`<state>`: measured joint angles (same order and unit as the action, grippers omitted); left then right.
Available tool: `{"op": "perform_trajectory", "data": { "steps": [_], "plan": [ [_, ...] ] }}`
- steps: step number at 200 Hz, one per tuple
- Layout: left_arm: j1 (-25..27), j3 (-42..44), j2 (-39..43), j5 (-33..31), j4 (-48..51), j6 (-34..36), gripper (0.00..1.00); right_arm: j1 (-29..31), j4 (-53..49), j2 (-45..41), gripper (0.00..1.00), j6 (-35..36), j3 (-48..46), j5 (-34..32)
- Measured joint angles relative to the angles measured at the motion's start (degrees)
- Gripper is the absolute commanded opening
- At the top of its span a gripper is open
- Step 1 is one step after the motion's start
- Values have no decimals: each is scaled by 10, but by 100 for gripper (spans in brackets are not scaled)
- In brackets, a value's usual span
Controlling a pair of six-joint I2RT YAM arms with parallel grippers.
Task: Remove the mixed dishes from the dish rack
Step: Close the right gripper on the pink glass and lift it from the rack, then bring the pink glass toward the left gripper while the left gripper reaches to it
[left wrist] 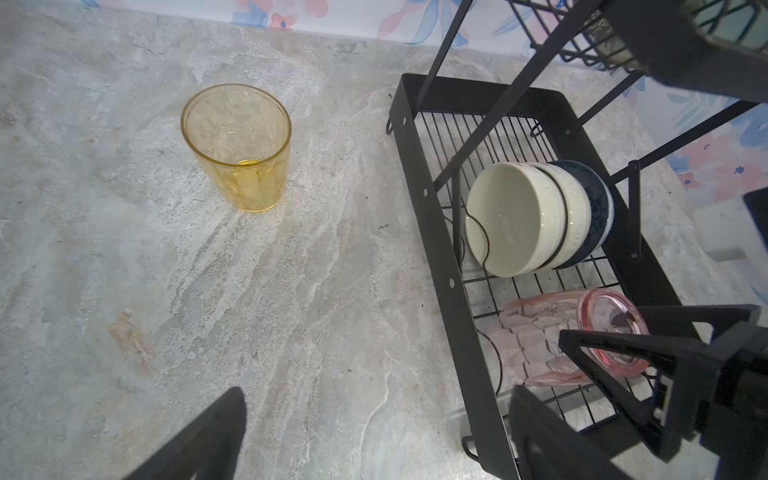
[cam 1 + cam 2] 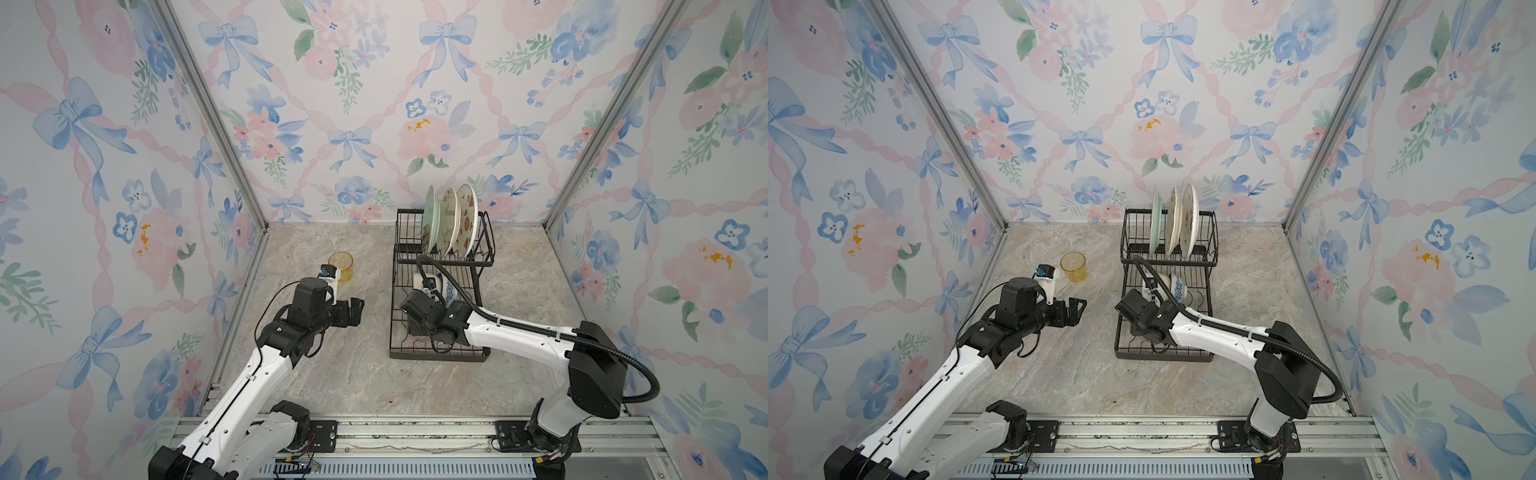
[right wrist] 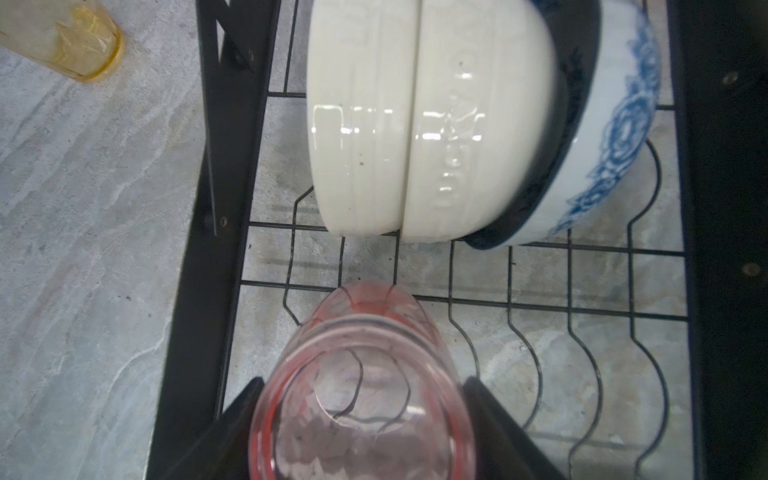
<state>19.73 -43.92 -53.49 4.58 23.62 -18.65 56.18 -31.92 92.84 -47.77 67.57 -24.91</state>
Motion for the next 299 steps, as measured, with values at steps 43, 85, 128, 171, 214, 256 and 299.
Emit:
{"op": "perform_trajectory", "data": {
  "steps": [43,85,128,171,214,256,299],
  "plan": [
    [0,0,1,13,-10,-14,98,-8,14,-39,58,0,-12,13],
    [3,5,13,31,-28,-33,98,-26,30,-73,58,0,-28,37],
    [9,6,13,49,-39,-48,98,-36,54,-126,58,0,-45,67],
    [16,7,14,74,-54,-64,98,-52,75,-175,55,-3,-66,88],
    [23,33,35,111,-94,-98,98,-72,101,-203,55,-14,-88,111],
    [34,66,38,155,-146,-146,98,-93,132,-221,54,-33,-116,144],
    [52,85,39,182,-211,-170,98,-107,162,-225,53,-48,-119,179]
  ]
}}
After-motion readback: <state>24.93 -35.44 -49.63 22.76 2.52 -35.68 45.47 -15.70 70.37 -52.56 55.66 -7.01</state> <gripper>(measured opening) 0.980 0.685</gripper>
